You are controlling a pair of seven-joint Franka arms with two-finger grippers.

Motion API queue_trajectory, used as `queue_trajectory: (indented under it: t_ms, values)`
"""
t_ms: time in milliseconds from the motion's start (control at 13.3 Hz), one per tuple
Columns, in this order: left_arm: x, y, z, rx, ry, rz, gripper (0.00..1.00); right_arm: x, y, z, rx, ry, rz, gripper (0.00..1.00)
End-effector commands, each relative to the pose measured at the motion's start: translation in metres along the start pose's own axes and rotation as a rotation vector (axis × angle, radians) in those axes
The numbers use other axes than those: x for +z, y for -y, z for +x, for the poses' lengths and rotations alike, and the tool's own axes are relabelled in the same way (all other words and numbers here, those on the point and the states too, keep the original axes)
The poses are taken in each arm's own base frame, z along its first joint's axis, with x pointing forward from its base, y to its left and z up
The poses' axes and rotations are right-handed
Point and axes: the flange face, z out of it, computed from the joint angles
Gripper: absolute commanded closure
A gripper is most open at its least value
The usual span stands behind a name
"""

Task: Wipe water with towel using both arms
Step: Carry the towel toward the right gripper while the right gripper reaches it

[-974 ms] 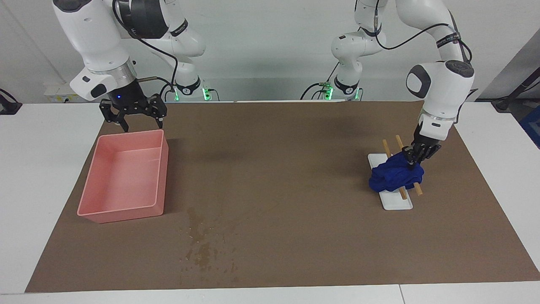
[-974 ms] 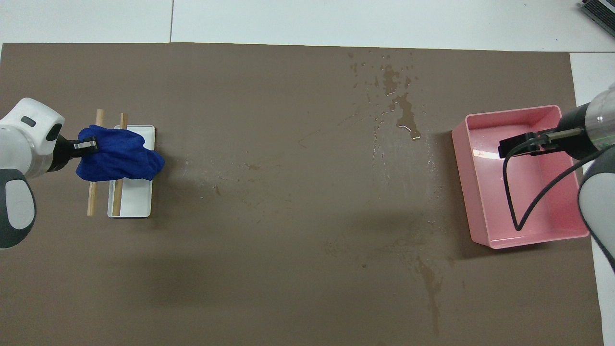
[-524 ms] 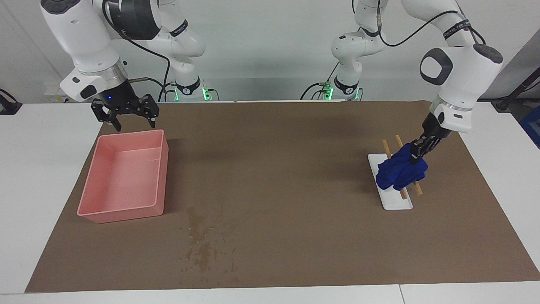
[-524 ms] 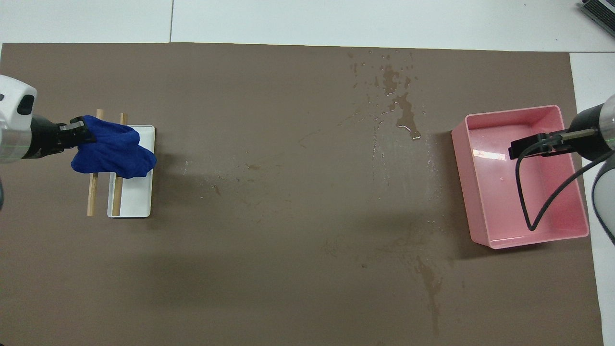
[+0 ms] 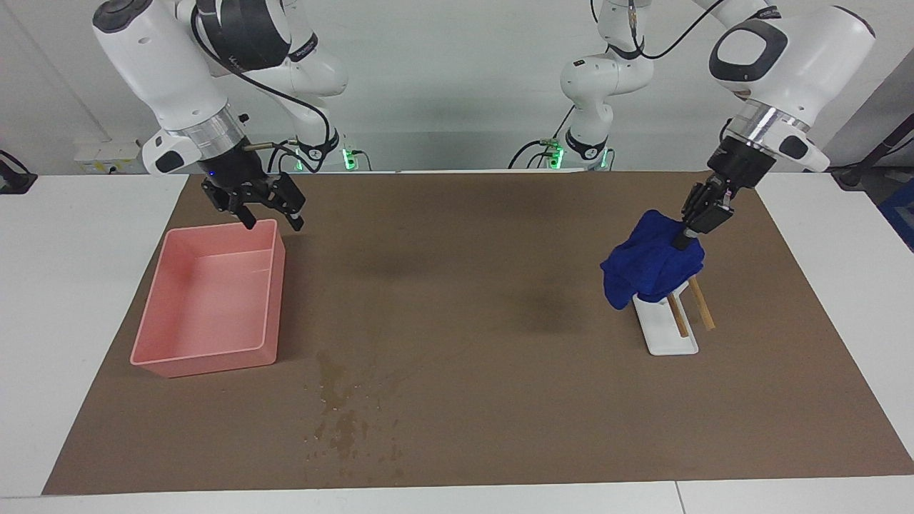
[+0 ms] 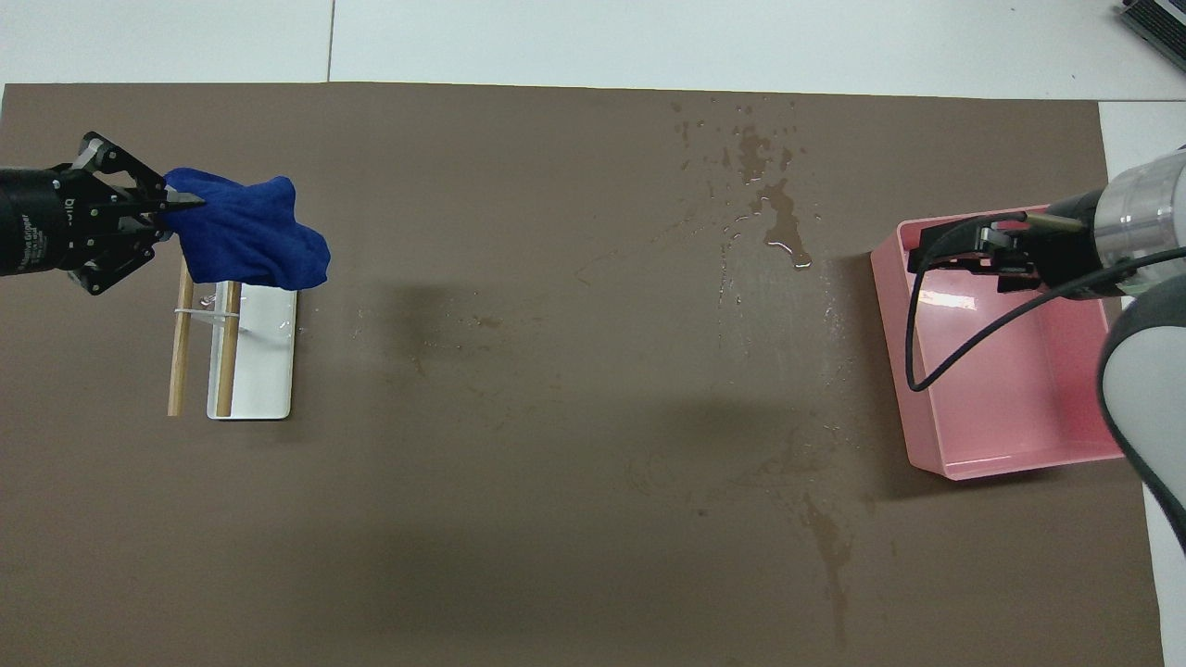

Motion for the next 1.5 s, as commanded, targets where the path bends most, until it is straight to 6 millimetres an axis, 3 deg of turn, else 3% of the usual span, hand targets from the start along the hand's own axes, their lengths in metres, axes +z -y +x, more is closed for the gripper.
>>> queue_trajectory:
  t_ms: [0, 150, 300, 524, 674, 974, 1423]
  values:
    - [0.013, -0.002, -0.043, -0.146, 0.082, 0.008, 1.00, 0.015, 0.034, -0.015, 0.246, 0.012, 0.133, 0.00]
    - [0.026, 0.000, -0.079, -0.169, 0.113, 0.037, 1.00, 0.027, 0.066, -0.030, 0.416, 0.019, 0.226, 0.00]
    - [0.037, -0.001, -0.109, -0.248, 0.131, 0.034, 1.00, 0.033, 0.085, -0.033, 0.679, 0.082, 0.383, 0.00]
    - [0.059, 0.006, -0.147, -0.408, 0.127, -0.070, 1.00, 0.049, 0.118, -0.060, 0.766, 0.153, 0.433, 0.00]
    - [0.069, 0.009, -0.183, -0.432, 0.153, -0.097, 1.00, 0.058, 0.136, -0.078, 0.886, 0.226, 0.485, 0.00]
    - [0.080, 0.018, -0.224, -0.425, 0.186, -0.102, 1.00, 0.075, 0.136, -0.089, 1.050, 0.329, 0.491, 0.00]
    - [0.087, 0.030, -0.264, -0.461, 0.224, -0.103, 1.00, 0.105, 0.159, -0.117, 1.079, 0.394, 0.493, 0.00]
